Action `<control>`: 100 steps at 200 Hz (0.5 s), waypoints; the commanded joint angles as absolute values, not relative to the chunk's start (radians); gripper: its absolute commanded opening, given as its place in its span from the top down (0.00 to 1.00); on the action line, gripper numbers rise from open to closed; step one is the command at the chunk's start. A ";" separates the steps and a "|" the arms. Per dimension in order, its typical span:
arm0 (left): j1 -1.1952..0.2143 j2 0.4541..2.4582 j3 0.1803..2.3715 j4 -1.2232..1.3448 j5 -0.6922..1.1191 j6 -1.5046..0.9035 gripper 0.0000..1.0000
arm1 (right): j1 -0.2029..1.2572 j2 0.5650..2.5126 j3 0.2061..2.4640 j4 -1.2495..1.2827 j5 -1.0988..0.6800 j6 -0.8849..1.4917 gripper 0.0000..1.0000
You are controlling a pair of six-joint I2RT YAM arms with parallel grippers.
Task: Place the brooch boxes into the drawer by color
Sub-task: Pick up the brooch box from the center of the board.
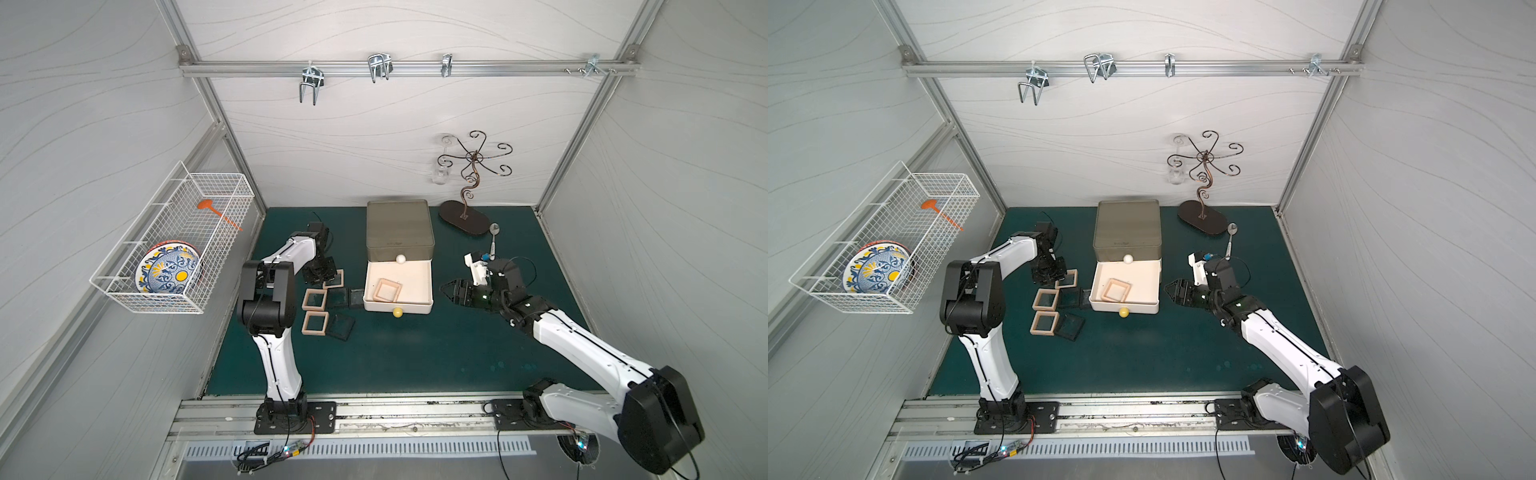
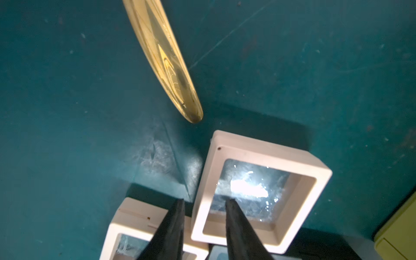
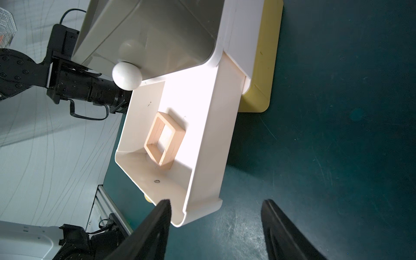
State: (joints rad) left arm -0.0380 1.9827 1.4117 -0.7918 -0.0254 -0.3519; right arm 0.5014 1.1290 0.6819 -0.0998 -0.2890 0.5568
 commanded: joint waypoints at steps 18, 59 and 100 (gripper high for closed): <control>-0.033 2.011 1.454 -0.778 -0.026 -0.351 0.74 | 0.496 1.118 0.696 -0.087 -0.290 0.552 0.32; -0.032 2.011 1.451 -0.785 -0.023 -0.351 0.97 | 0.496 1.112 0.698 -0.097 -0.281 0.548 0.32; -0.035 1.930 1.442 -0.784 -0.008 -0.362 1.00 | 0.496 1.112 0.698 -0.094 -0.278 0.551 0.32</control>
State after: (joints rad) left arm -0.0372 1.9949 1.4193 -0.7864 -0.0219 -0.3531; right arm 0.5014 1.1286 0.6819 -0.0986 -0.2878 0.5564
